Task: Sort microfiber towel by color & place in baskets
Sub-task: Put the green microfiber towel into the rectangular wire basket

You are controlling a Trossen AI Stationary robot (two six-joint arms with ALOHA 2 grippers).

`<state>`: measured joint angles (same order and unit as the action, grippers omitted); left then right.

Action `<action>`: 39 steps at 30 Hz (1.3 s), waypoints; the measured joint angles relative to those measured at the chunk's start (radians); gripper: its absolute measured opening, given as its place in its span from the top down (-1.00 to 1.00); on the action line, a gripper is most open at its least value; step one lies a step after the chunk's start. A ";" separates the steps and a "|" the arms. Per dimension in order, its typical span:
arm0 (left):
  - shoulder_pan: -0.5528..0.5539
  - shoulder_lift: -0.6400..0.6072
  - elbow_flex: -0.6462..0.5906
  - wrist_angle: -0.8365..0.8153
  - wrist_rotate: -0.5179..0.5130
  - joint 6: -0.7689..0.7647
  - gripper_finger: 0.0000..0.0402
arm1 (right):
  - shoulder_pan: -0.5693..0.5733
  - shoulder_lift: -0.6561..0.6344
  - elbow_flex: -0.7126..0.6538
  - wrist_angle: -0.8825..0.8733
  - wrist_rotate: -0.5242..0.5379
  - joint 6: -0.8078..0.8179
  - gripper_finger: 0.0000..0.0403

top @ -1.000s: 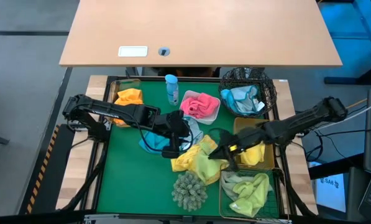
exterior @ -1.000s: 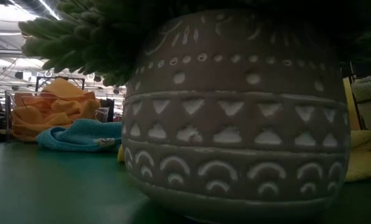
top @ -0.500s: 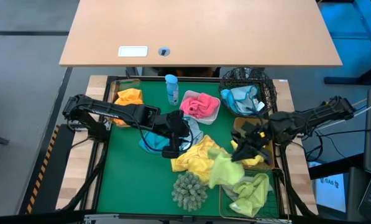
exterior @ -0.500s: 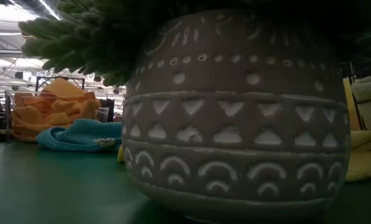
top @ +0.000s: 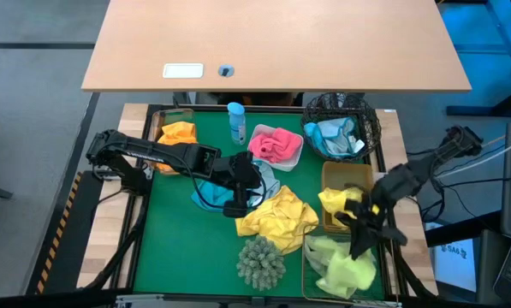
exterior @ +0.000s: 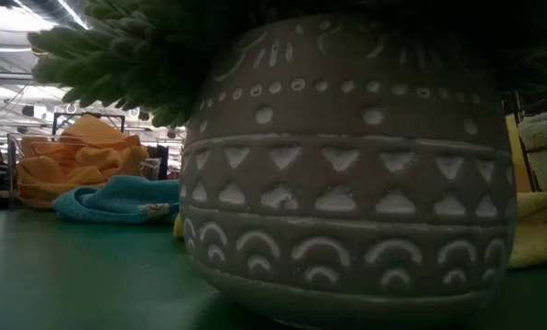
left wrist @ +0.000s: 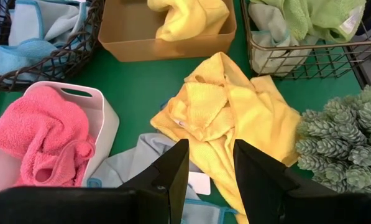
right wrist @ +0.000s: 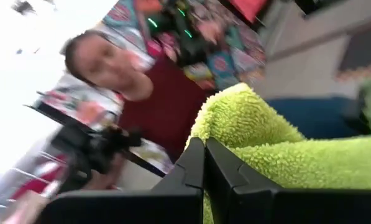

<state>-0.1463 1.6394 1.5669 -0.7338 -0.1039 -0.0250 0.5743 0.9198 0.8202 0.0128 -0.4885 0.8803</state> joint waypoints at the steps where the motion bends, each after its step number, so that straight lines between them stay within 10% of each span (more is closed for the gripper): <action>1: 0.000 0.000 0.000 0.000 -0.003 0.000 0.40 | 0.026 0.000 0.000 -0.045 0.038 -0.014 0.99; 13: 0.000 0.000 0.000 0.001 -0.037 -0.026 0.40 | 0.205 0.018 0.000 -0.743 0.650 0.164 0.98; 32: 0.000 0.006 -0.001 -0.018 -0.037 -0.074 0.40 | 0.204 0.127 0.000 -0.634 0.469 0.223 0.96; 39: 0.001 0.005 -0.096 -0.033 -0.041 -0.180 0.40 | 0.204 0.130 0.000 -0.632 0.459 0.223 0.58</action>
<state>-0.1452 1.6447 1.4707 -0.7671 -0.1448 -0.2052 0.7788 1.0500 0.8200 -0.6193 -0.0294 1.1034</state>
